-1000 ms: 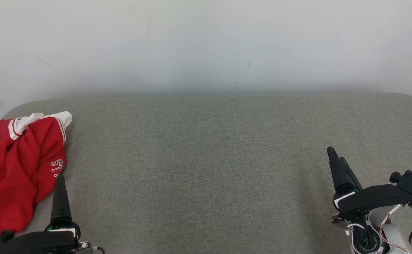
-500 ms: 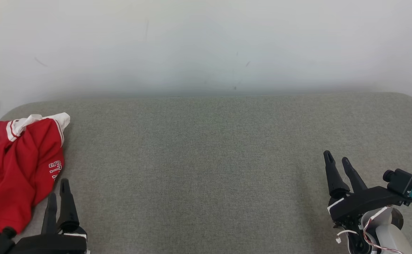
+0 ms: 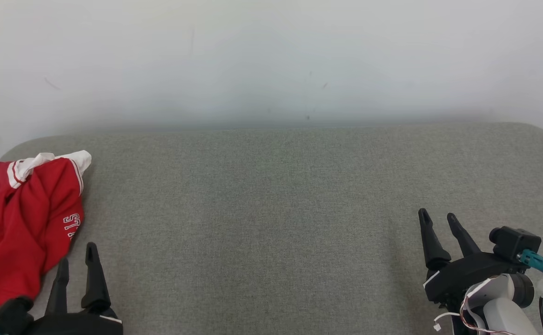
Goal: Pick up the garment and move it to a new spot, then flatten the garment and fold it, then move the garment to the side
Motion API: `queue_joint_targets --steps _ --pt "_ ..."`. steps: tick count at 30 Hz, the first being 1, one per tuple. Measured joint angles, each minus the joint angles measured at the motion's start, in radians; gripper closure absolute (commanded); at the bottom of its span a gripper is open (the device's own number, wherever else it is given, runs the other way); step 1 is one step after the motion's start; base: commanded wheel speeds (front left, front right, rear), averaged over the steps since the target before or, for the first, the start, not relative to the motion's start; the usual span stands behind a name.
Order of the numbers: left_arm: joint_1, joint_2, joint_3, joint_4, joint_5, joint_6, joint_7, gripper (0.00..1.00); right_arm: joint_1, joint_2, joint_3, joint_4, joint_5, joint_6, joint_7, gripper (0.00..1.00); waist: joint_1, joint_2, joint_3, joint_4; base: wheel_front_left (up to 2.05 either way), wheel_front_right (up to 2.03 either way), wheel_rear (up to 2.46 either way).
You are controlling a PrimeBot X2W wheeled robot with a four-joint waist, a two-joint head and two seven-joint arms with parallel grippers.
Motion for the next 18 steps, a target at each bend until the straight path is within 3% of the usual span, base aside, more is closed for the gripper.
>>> queue_joint_targets --steps 18 --pt "0.014 0.053 -0.032 0.031 0.198 -0.003 -0.011 0.0 -0.016 -0.002 0.022 0.041 -0.184 0.0 -0.044 0.0 0.0 0.0 -0.013 -0.008 0.0 0.0 0.0"
